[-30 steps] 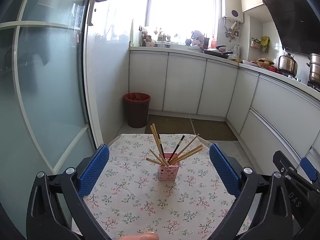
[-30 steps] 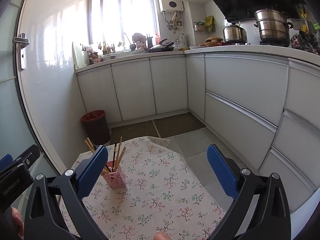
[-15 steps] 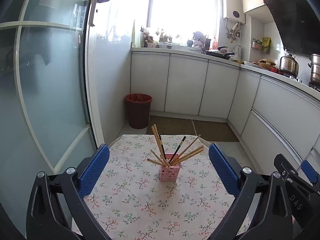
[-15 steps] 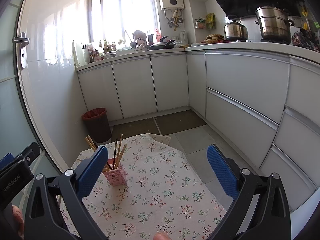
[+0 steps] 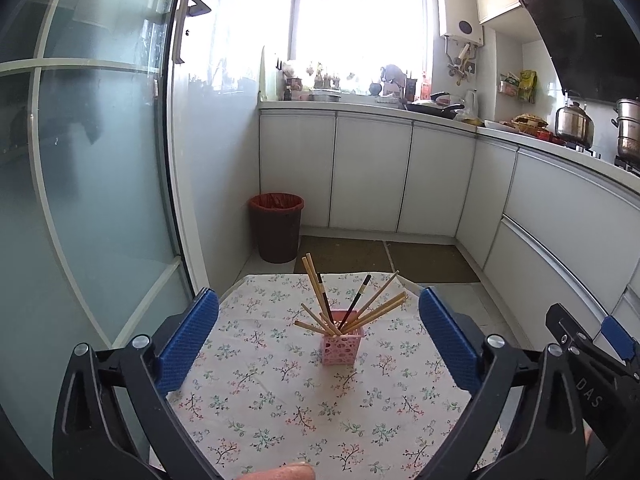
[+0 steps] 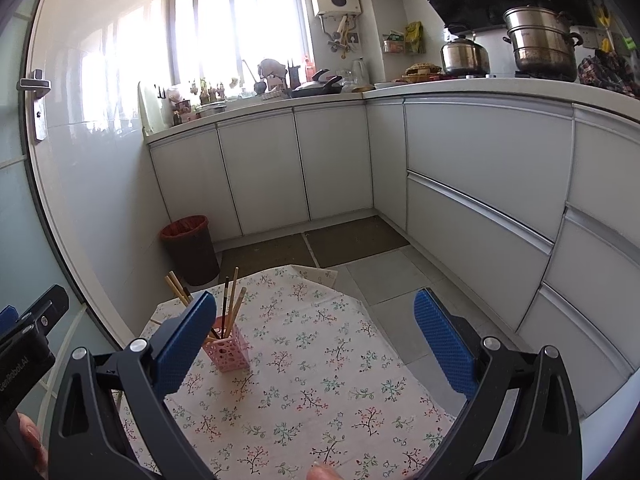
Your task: Organize utensils
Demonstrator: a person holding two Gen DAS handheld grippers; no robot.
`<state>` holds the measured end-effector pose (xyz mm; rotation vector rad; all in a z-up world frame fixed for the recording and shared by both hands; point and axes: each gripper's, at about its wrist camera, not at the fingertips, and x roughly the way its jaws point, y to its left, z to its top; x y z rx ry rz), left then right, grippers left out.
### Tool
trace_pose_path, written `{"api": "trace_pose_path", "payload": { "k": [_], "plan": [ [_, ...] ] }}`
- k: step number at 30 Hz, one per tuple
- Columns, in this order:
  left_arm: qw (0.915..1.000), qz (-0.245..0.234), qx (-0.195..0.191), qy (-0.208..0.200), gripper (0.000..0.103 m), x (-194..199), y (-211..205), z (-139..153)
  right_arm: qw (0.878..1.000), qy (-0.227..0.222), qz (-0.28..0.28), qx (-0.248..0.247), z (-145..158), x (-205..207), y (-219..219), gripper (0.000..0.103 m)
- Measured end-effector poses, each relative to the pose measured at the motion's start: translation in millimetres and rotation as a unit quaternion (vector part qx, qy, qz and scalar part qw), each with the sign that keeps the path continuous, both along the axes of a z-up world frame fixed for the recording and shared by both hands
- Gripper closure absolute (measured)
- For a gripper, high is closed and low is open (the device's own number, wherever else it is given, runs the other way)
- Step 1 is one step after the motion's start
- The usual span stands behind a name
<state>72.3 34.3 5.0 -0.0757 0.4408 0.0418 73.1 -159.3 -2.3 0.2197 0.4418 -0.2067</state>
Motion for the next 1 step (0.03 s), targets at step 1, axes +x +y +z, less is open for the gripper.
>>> {"api": "trace_pose_path", "payload": {
  "k": [1],
  "plan": [
    [1.0000, 0.000, -0.002, 0.001, 0.007, 0.3, 0.4, -0.9, 1.000, 0.001, 0.001, 0.000, 0.4, 0.5, -0.2, 0.007]
  ]
}}
